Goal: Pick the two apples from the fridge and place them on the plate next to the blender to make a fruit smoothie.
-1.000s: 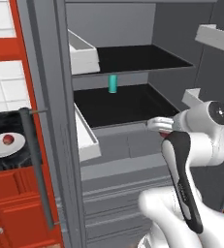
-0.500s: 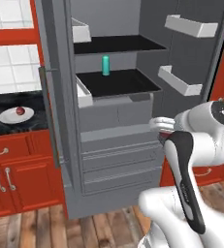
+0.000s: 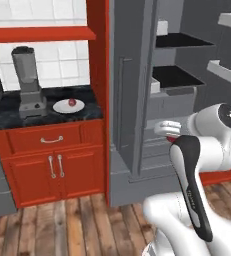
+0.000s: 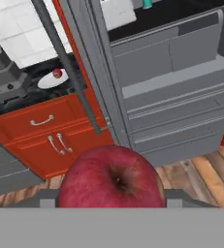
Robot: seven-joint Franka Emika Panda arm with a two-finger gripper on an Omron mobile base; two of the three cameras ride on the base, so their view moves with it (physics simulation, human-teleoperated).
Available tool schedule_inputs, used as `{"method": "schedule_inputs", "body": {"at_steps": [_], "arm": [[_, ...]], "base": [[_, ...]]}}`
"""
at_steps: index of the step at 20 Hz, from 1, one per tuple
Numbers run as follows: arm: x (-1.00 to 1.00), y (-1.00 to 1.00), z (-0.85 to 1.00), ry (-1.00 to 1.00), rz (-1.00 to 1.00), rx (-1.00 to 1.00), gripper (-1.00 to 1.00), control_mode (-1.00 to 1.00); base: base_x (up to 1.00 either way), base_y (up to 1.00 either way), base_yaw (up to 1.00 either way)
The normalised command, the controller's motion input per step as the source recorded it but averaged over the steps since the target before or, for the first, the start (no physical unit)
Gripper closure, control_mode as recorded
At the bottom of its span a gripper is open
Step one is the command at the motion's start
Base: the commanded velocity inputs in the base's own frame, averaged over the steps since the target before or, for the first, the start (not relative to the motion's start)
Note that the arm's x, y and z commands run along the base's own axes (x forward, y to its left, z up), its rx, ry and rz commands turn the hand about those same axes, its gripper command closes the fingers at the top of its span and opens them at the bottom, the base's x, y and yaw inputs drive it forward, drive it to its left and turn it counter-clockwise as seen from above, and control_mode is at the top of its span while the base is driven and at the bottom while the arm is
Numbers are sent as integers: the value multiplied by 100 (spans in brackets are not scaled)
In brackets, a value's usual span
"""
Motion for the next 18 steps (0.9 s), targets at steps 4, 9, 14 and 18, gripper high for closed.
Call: {"method": "schedule_inputs", "body": {"at_steps": [4, 9, 14, 18], "arm": [[0, 0, 0, 0, 0, 0, 100, 100], [0, 0, 0, 0, 0, 0, 100, 100], [0, 0, 0, 0, 0, 0, 100, 100], [0, 0, 0, 0, 0, 0, 100, 100]], "base": [[38, 100, 17], [95, 100, 3], [100, 65, -10], [99, 4, -26]]}}
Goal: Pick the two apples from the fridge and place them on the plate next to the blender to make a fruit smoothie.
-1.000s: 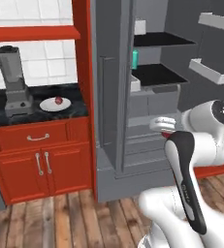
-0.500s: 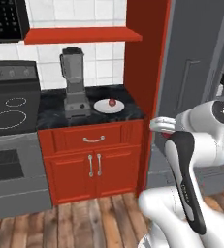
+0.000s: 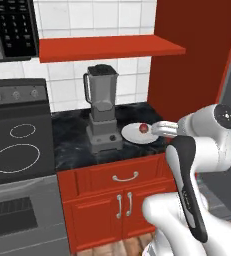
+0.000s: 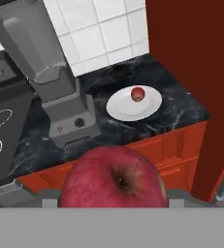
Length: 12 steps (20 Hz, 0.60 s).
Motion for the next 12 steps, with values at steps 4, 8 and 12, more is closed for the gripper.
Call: {"method": "schedule_inputs", "body": {"at_steps": [4, 8, 12], "arm": [[0, 0, 0, 0, 0, 0, 100, 100], [0, 0, 0, 0, 0, 0, 100, 100], [61, -20, -61, 31, -7, 0, 100, -100]], "base": [[95, 0, -23], [72, -6, -19], [10, -7, -3]]}}
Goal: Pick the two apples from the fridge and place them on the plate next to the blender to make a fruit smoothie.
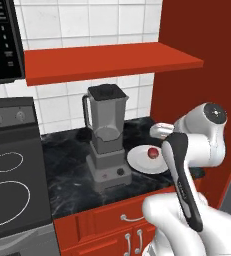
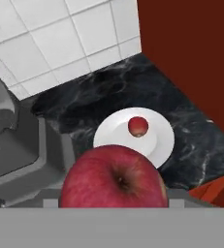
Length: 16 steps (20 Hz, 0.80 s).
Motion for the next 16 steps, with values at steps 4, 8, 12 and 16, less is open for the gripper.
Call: {"method": "schedule_inputs", "body": {"at_steps": [4, 8, 12, 16], "arm": [[100, -24, -100, 62, -4, 0, 100, -100], [100, -2, -82, 44, 0, 0, 100, -100], [84, 0, -65, 23, 0, 0, 100, -100], [55, 0, -59, 6, 0, 0, 100, -100]], "base": [[0, 0, 0], [0, 0, 0], [0, 0, 0], [0, 0, 0]]}}
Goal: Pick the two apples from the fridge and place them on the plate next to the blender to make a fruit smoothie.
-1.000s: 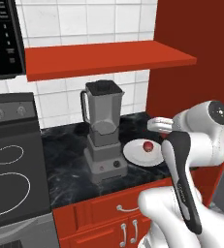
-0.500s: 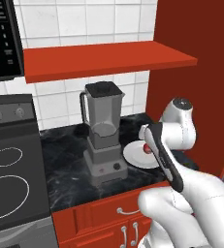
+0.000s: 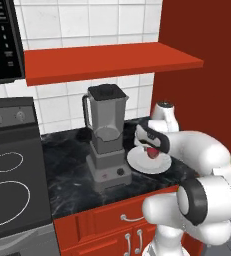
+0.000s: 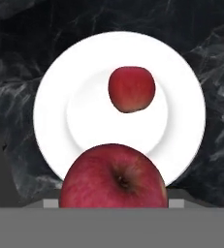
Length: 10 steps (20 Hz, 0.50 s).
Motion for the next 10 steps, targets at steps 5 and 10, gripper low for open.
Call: {"method": "schedule_inputs", "body": {"at_steps": [5, 10], "arm": [[22, 0, -70, 1, 0, 0, 100, -100], [22, 0, -54, 2, 0, 0, 100, -100]], "base": [[0, 0, 0], [0, 0, 0]]}}
